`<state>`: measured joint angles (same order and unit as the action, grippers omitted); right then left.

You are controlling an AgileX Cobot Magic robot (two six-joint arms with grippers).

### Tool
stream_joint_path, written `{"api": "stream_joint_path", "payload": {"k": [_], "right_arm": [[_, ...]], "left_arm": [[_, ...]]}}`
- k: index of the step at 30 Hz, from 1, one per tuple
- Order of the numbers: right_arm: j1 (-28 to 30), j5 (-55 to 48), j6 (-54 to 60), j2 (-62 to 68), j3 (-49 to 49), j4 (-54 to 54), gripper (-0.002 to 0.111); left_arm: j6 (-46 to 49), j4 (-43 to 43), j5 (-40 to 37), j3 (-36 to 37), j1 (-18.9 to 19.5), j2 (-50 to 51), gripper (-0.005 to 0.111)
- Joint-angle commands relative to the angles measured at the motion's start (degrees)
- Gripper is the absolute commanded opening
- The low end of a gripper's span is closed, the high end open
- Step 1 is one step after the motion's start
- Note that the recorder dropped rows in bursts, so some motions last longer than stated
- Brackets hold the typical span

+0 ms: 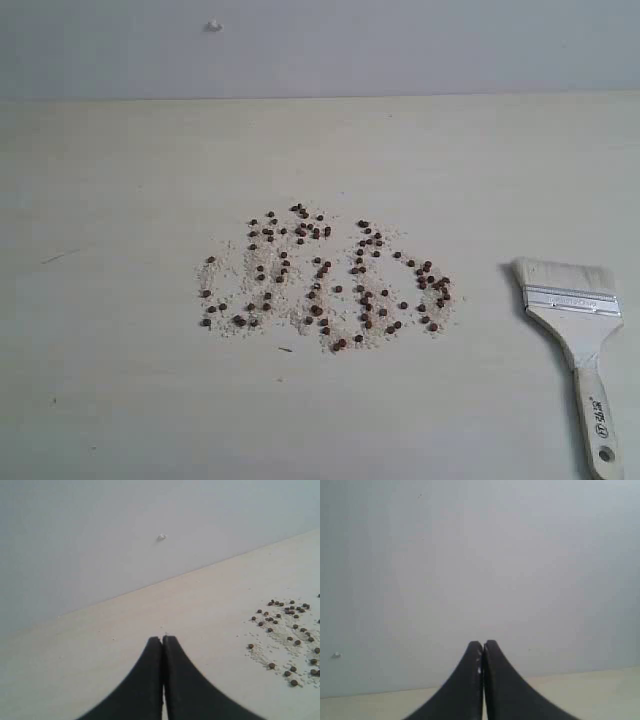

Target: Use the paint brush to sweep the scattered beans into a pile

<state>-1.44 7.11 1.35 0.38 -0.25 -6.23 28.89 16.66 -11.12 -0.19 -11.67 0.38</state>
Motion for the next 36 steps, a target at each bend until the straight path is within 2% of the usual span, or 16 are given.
{"api": "stream_joint_path", "payload": {"k": [1,9,12,16,20,24,32,33,36], "right_arm": [[0.14,0.73,-0.06,-0.38,0.25,0.07,0.0],[0.14,3.7,-0.63,-0.38,0.25,0.07,0.0],[0.14,2.65,-9.91,-0.38,0.25,-1.86,0.0],[0.14,2.65,-27.91,-0.38,0.25,-7.25,0.0],[0.14,2.47,-31.67,-0.38,0.25,-7.25,0.0],[0.14,-3.94,-35.84,-0.38,0.25,-7.37,0.0],[0.14,1.76,-35.73,-0.38,0.25,-7.2,0.0],[0.14,7.01,-30.16,-0.38,0.25,-6.96,0.0],[0.14,9.04,-21.85,3.5,-1.95,-8.22,0.0]], "left_arm": [[-0.08,-0.09,0.06,0.19,-0.26,-0.31,0.0],[-0.08,-0.09,0.06,0.19,-0.26,-0.31,0.0],[-0.08,-0.09,0.06,0.19,-0.26,-0.31,0.0],[-0.08,-0.09,0.06,0.19,-0.26,-0.31,0.0],[-0.08,-0.09,0.06,0.19,-0.26,-0.31,0.0],[-0.08,-0.09,0.06,0.19,-0.26,-0.31,0.0],[-0.08,-0.09,0.06,0.19,-0.26,-0.31,0.0],[-0.08,-0.09,0.06,0.19,-0.26,-0.31,0.0],[-0.08,-0.09,0.06,0.19,-0.26,-0.31,0.0]]}}
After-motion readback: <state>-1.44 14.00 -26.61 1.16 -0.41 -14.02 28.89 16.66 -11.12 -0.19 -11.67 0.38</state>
